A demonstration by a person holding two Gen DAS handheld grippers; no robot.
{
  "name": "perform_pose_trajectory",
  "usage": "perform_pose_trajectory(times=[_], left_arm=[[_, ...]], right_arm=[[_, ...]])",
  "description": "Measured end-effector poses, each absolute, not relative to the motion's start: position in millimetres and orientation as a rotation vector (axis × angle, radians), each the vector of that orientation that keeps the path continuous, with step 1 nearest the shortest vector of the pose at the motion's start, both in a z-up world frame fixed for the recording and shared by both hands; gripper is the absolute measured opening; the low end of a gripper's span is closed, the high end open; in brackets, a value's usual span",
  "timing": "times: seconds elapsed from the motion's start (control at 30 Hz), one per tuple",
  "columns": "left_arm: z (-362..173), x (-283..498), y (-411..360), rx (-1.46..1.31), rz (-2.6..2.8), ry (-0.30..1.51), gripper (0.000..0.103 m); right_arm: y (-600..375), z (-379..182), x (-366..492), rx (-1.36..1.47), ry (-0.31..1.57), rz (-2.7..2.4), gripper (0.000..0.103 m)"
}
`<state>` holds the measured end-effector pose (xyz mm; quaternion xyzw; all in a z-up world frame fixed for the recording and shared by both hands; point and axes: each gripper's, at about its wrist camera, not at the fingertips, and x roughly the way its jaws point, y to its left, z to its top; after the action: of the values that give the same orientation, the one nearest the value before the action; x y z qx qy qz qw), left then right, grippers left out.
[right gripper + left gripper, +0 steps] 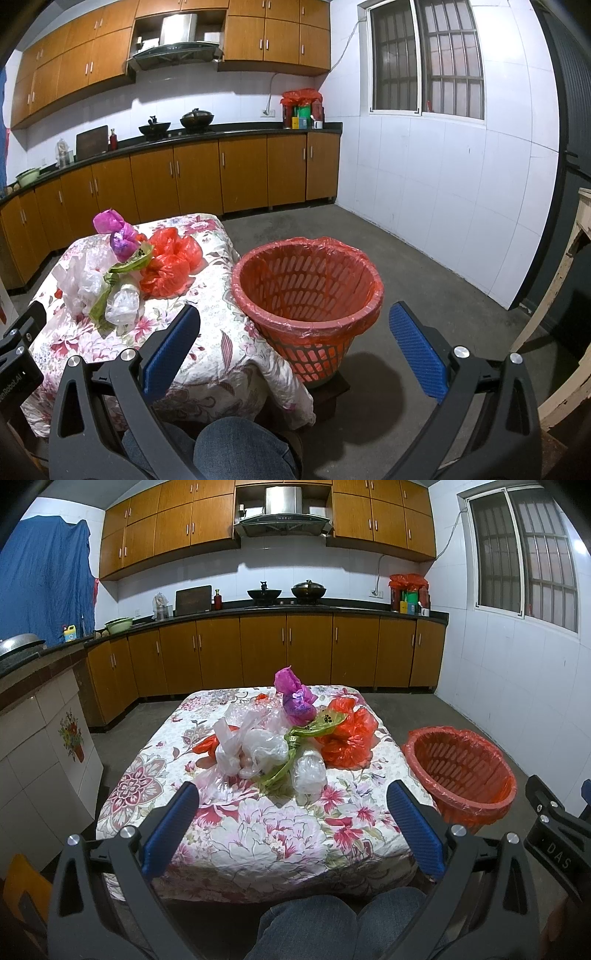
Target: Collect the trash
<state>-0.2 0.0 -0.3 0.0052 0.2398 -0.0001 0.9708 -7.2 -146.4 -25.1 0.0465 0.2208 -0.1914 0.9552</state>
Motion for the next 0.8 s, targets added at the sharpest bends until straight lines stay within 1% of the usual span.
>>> perform_pose_trajectory(times=[0.8], left_arm=[[-0.5,-0.1,0.0,0.013,0.000,0.489,0.099]], right_arm=[[-147.0,-25.6,-7.1,0.096,0.452,-0.391,0.101]])
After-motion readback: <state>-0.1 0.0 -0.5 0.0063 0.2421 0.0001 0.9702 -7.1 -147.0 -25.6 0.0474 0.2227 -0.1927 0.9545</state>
